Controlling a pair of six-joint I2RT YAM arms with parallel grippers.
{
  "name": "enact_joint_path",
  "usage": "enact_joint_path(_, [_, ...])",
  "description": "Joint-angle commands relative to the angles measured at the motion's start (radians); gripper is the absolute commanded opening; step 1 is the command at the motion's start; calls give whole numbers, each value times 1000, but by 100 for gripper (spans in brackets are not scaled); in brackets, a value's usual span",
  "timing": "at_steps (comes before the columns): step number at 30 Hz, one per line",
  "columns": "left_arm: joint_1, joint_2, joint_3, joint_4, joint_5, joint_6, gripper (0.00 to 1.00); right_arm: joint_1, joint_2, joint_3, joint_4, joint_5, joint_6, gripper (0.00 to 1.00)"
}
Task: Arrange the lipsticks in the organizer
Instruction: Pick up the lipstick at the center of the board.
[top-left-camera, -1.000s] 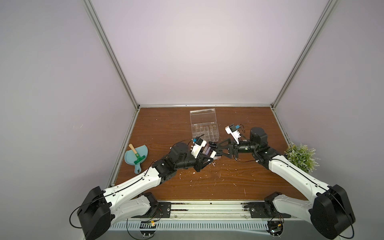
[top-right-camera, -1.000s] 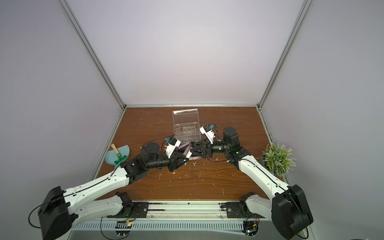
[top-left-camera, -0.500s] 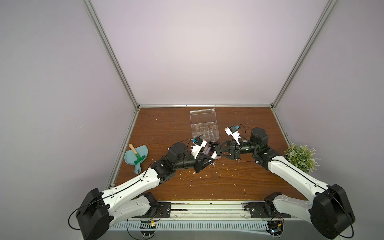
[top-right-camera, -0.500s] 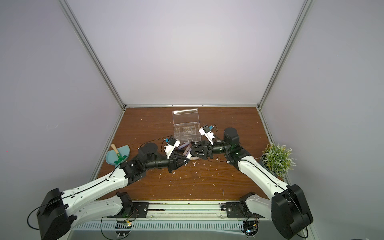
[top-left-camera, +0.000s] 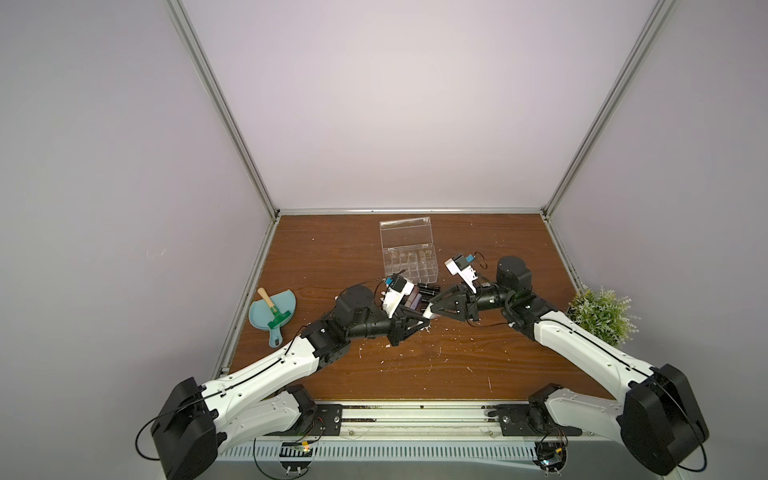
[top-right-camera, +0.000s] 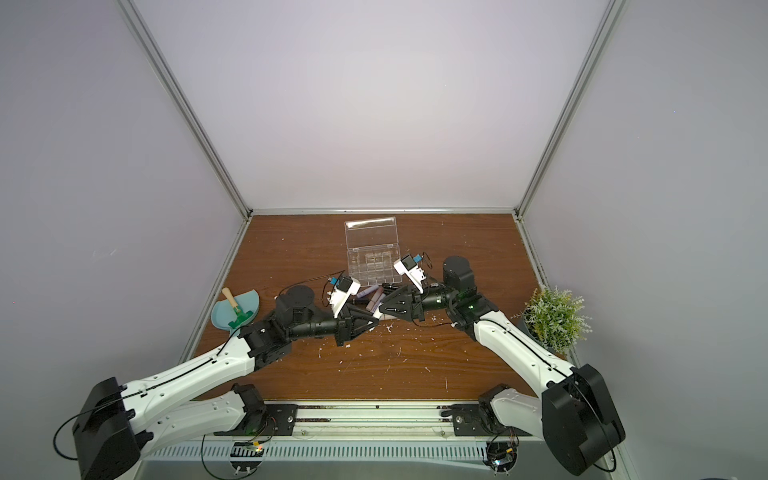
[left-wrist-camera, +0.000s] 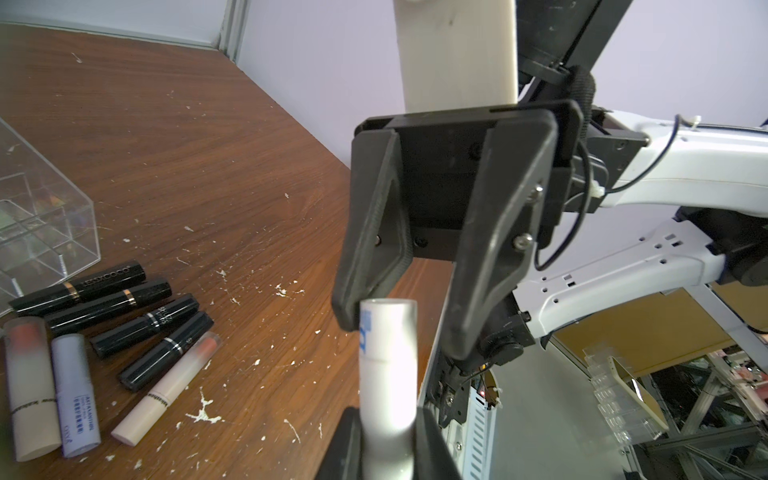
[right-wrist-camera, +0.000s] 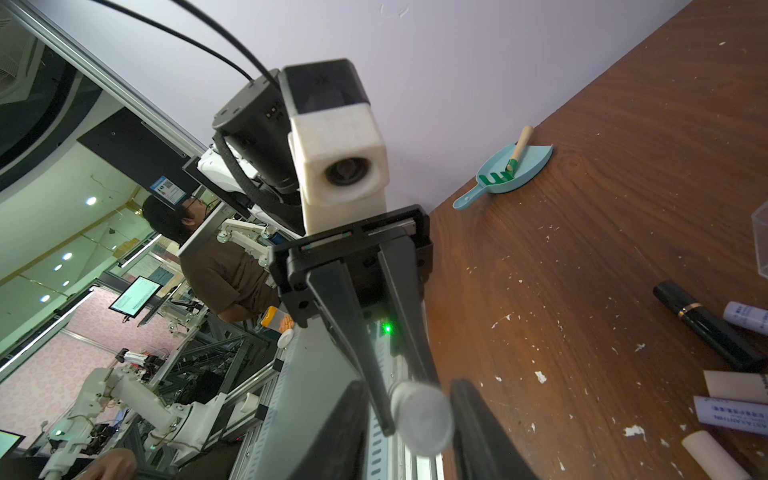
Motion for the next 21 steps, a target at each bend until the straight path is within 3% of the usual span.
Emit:
enact_joint_path(1, [12, 1, 29, -16, -10, 21, 17, 13, 5, 36, -11, -43, -29, 30])
enact_joint_path(7, [20, -5, 28, -27, -33, 23, 20, 15, 5, 41, -17, -40, -33, 12])
enact_joint_path(8, [23, -5, 30, -40, -46, 23, 27, 15, 5, 43, -21, -39, -36, 11])
enact_joint_path(12, [44, -6, 43, -90, -105, 27, 73, 14, 13, 68, -83, 2, -82, 4])
enact_joint_path(14, [51, -9, 49, -117, -145, 28, 88, 14, 26, 85, -107, 30, -99, 2])
enact_joint_path(17, [52, -12, 73, -195, -253, 37, 98, 14, 62, 118, -140, 81, -124, 0])
enact_joint_path(21, [54, -40, 91, -299, -411, 38, 100, 14, 126, 191, -261, 215, -203, 1])
